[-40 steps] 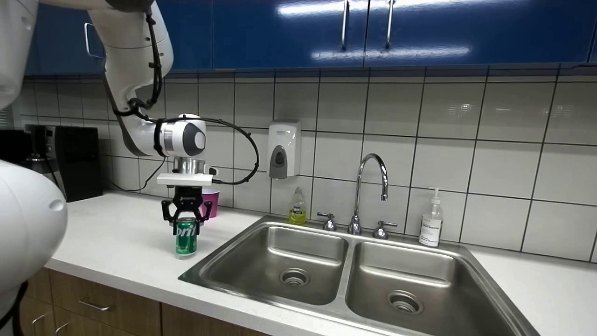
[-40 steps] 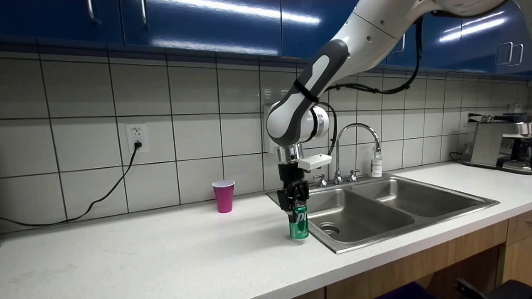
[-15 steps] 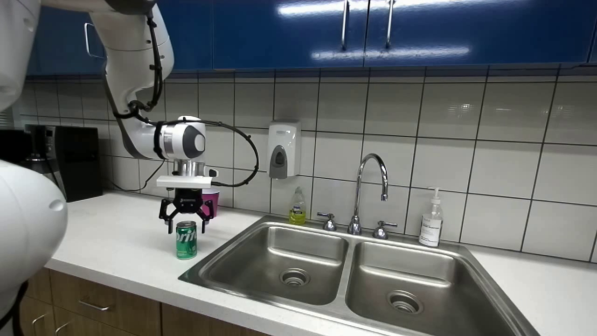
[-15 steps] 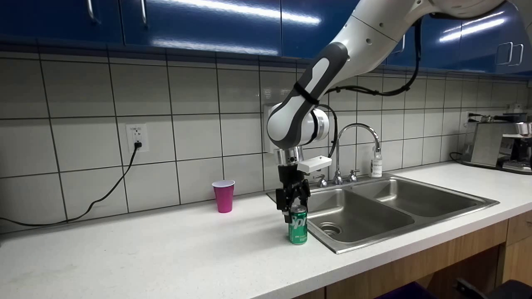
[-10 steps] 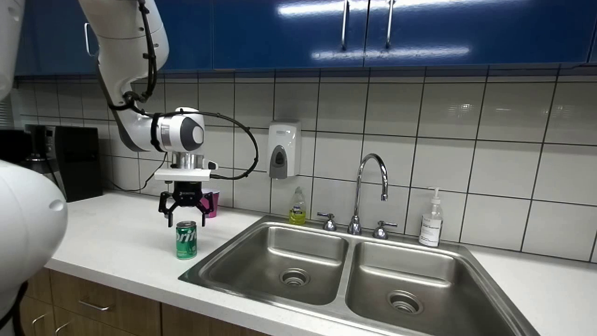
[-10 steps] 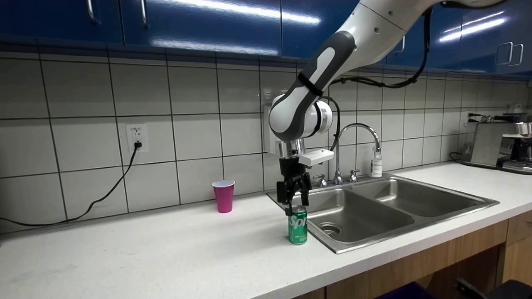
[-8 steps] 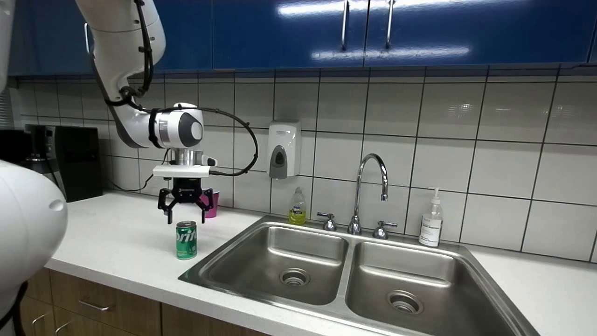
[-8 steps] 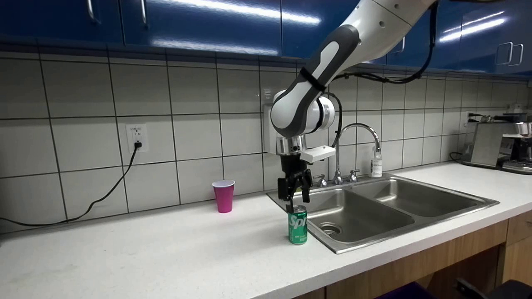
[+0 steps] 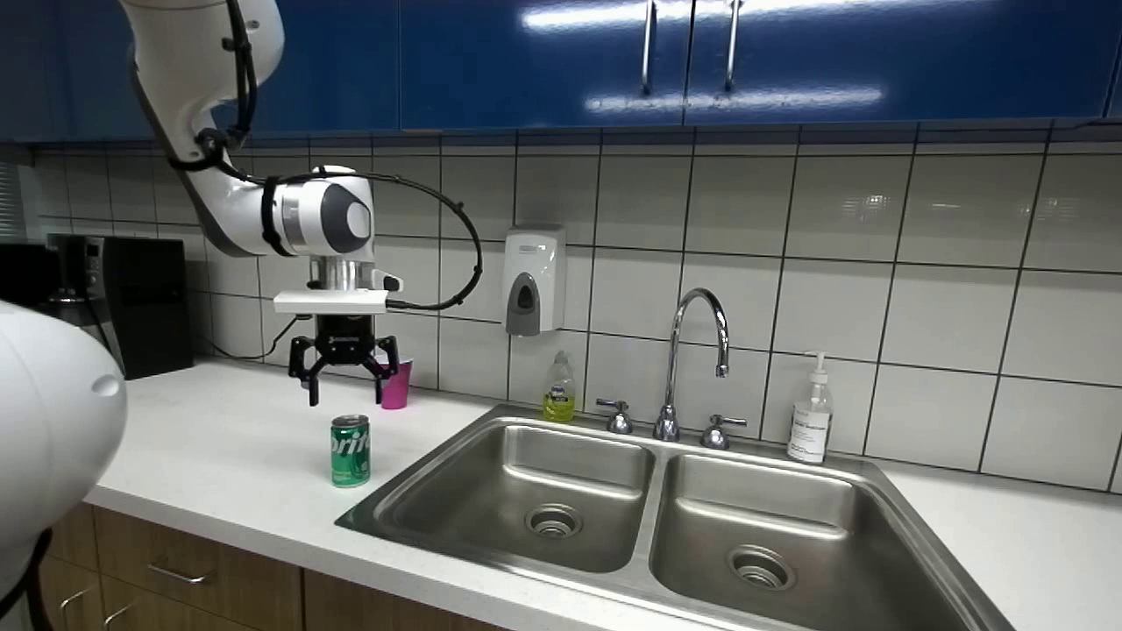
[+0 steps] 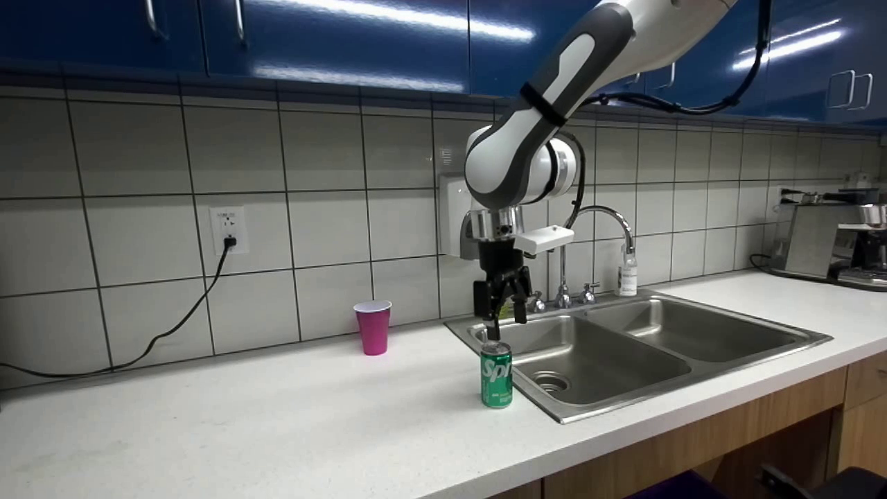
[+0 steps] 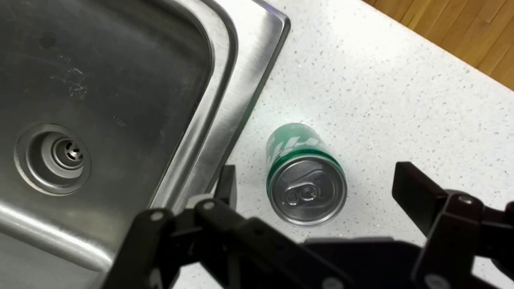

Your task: Pick up the can from the sink and put it on the counter

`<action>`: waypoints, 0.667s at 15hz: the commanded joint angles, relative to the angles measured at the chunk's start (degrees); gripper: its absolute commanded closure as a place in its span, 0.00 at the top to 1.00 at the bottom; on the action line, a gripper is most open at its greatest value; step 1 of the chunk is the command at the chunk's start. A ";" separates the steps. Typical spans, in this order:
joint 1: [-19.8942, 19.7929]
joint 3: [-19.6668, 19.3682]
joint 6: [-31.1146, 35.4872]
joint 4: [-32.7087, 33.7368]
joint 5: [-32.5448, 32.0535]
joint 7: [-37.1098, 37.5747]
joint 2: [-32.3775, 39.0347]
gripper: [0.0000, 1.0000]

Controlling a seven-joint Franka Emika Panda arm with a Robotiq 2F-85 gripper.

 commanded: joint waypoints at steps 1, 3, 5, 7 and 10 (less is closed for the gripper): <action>-0.88 -0.13 -1.16 -3.74 0.21 1.85 -5.78 1.00; -1.26 -0.62 -1.03 -5.07 0.29 2.46 -7.67 1.00; -1.65 -1.28 -1.01 -6.52 0.45 3.26 -9.66 1.00; -2.16 -2.02 -1.07 -7.85 0.59 4.02 -11.46 1.00; -3.09 -3.16 -1.14 -9.98 0.55 5.83 -14.24 1.00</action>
